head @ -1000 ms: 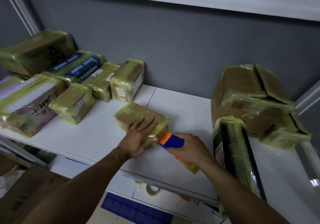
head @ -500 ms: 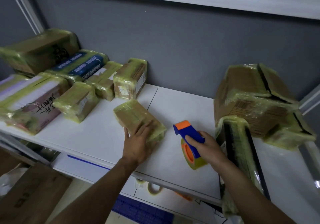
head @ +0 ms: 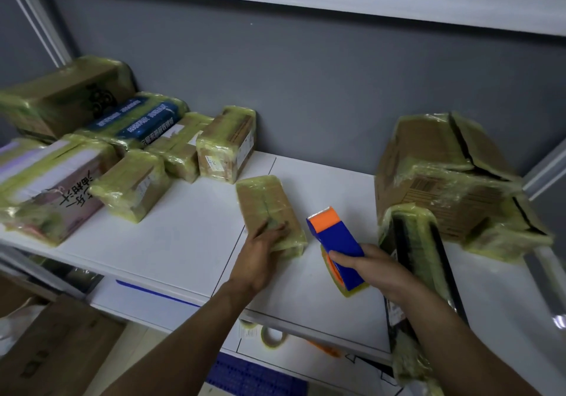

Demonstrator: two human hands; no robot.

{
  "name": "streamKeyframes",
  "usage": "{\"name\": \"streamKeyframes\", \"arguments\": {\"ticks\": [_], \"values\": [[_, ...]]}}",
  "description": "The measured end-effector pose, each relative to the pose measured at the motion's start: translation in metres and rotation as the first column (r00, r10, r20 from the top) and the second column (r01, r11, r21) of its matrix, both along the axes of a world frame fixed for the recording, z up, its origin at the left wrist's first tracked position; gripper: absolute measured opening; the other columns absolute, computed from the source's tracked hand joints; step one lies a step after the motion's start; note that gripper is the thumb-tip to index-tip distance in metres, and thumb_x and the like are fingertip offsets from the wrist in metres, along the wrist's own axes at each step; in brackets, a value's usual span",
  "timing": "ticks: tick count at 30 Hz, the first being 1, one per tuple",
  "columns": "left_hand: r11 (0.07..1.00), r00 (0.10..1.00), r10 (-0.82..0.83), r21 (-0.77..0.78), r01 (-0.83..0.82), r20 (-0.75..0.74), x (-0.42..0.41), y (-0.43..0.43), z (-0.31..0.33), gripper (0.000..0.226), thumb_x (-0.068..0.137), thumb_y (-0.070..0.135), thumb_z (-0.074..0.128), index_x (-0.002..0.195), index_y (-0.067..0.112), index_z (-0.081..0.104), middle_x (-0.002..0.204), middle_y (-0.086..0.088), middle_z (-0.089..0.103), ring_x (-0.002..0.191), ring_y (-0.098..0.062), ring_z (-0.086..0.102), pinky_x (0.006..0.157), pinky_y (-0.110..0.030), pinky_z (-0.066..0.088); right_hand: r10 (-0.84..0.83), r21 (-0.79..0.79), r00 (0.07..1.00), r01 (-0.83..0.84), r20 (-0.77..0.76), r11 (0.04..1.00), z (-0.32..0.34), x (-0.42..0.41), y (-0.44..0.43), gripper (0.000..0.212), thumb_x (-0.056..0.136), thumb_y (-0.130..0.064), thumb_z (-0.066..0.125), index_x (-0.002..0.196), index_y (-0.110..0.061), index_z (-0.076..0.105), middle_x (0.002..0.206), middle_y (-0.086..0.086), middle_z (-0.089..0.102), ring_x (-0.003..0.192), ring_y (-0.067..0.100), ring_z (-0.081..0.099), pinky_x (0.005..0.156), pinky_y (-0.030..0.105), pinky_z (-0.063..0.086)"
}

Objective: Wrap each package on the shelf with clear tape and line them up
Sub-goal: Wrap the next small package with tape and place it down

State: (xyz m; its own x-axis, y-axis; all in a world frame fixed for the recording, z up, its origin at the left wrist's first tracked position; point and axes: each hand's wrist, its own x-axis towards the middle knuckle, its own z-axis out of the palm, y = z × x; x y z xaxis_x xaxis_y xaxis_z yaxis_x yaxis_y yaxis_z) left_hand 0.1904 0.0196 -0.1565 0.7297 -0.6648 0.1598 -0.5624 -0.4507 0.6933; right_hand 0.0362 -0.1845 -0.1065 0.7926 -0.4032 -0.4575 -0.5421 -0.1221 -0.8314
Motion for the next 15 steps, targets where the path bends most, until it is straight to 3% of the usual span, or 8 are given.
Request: {"name": "streamKeyframes", "arguments": {"ticks": [2, 5, 6, 7, 9, 10, 12, 15], "values": [[0.988, 0.986, -0.145, 0.041, 0.149, -0.08, 0.001, -0.002, 0.004, 0.066, 0.09, -0.002, 0.061, 0.148, 0.027, 0.048, 0.16, 0.007, 0.037, 0.154, -0.017, 0.019, 0.119, -0.018, 0.013, 0.033, -0.061, 0.999, -0.032, 0.021, 0.998, 0.012, 0.002, 0.0, 0.036, 0.085, -0.053, 0.078, 0.105, -0.024, 0.074, 0.094, -0.007, 0.078, 0.099, 0.018, 0.072, 0.083, 0.033, 0.053], [0.956, 0.969, -0.177, 0.202, 0.211, -0.174, 0.01, -0.005, 0.024, 0.073, 0.088, 0.017, 0.065, 0.15, 0.04, 0.038, 0.156, 0.014, 0.038, 0.152, -0.009, 0.018, 0.123, -0.046, -0.004, 0.073, -0.153, 0.996, -0.064, 0.054, 0.986, 0.032, 0.008, 0.003, 0.062, 0.068, -0.075, 0.073, 0.098, -0.02, 0.072, 0.088, -0.002, 0.076, 0.085, 0.017, 0.073, 0.073, 0.03, 0.048], [0.976, 0.971, -0.131, 0.144, 0.161, -0.199, 0.012, -0.006, 0.034, 0.066, 0.087, 0.017, 0.063, 0.147, 0.038, 0.045, 0.151, 0.013, 0.047, 0.149, -0.011, 0.029, 0.125, -0.051, 0.006, 0.08, -0.175, 0.995, -0.068, 0.065, 0.982, 0.037, 0.009, 0.004, 0.069, 0.067, -0.08, 0.07, 0.096, -0.017, 0.071, 0.086, 0.001, 0.076, 0.08, 0.017, 0.072, 0.07, 0.03, 0.047], [0.998, 0.965, -0.063, 0.002, 0.066, -0.254, 0.014, -0.006, 0.044, 0.053, 0.089, 0.016, 0.061, 0.139, 0.033, 0.057, 0.142, 0.01, 0.058, 0.14, -0.014, 0.044, 0.122, -0.049, 0.025, 0.093, -0.19, 0.993, -0.076, 0.078, 0.979, 0.04, 0.01, 0.006, 0.073, 0.07, -0.083, 0.068, 0.095, -0.015, 0.071, 0.084, 0.003, 0.075, 0.075, 0.017, 0.072, 0.068, 0.03, 0.047], [0.943, 0.88, 0.05, -0.269, -0.198, -0.473, 0.015, -0.007, 0.066, 0.023, 0.098, 0.02, 0.06, 0.114, 0.027, 0.074, 0.118, 0.006, 0.073, 0.117, -0.018, 0.065, 0.101, -0.038, 0.051, 0.121, -0.223, 0.987, -0.094, 0.109, 0.97, 0.043, 0.01, 0.008, 0.067, 0.078, -0.079, 0.067, 0.094, -0.014, 0.07, 0.081, 0.003, 0.075, 0.076, 0.02, 0.074, 0.066, 0.029, 0.05], [0.909, 0.801, 0.048, -0.307, -0.283, -0.597, 0.014, -0.007, 0.077, 0.019, 0.101, 0.029, 0.059, 0.106, 0.026, 0.077, 0.109, 0.006, 0.076, 0.107, -0.018, 0.07, 0.092, -0.034, 0.053, 0.133, -0.234, 0.983, -0.1, 0.126, 0.967, 0.045, 0.01, 0.009, 0.062, 0.08, -0.075, 0.069, 0.094, -0.014, 0.07, 0.082, 0.002, 0.075, 0.079, 0.022, 0.075, 0.067, 0.03, 0.051], [0.922, 0.681, 0.002, -0.261, -0.284, -0.732, 0.012, -0.005, 0.088, 0.032, 0.101, 0.046, 0.055, 0.105, 0.023, 0.078, 0.101, 0.004, 0.078, 0.092, -0.014, 0.073, 0.08, -0.028, 0.053, 0.163, -0.233, 0.974, -0.123, 0.158, 0.965, 0.047, 0.008, 0.009, 0.059, 0.078, -0.072, 0.073, 0.094, -0.015, 0.071, 0.084, 0.002, 0.076, 0.081, 0.024, 0.075, 0.07, 0.033, 0.053], [0.946, 0.631, -0.066, -0.25, -0.207, -0.773, 0.006, 0.003, 0.092, 0.037, 0.097, 0.05, 0.06, 0.107, 0.019, 0.078, 0.103, 0.001, 0.078, 0.087, -0.011, 0.072, 0.071, -0.02, 0.054, 0.227, -0.267, 0.953, -0.171, 0.198, 0.948, 0.05, 0.005, 0.01, 0.059, 0.075, -0.072, 0.074, 0.089, -0.015, 0.068, 0.08, 0.004, 0.074, 0.075, 0.023, 0.073, 0.066, 0.033, 0.051]]}}
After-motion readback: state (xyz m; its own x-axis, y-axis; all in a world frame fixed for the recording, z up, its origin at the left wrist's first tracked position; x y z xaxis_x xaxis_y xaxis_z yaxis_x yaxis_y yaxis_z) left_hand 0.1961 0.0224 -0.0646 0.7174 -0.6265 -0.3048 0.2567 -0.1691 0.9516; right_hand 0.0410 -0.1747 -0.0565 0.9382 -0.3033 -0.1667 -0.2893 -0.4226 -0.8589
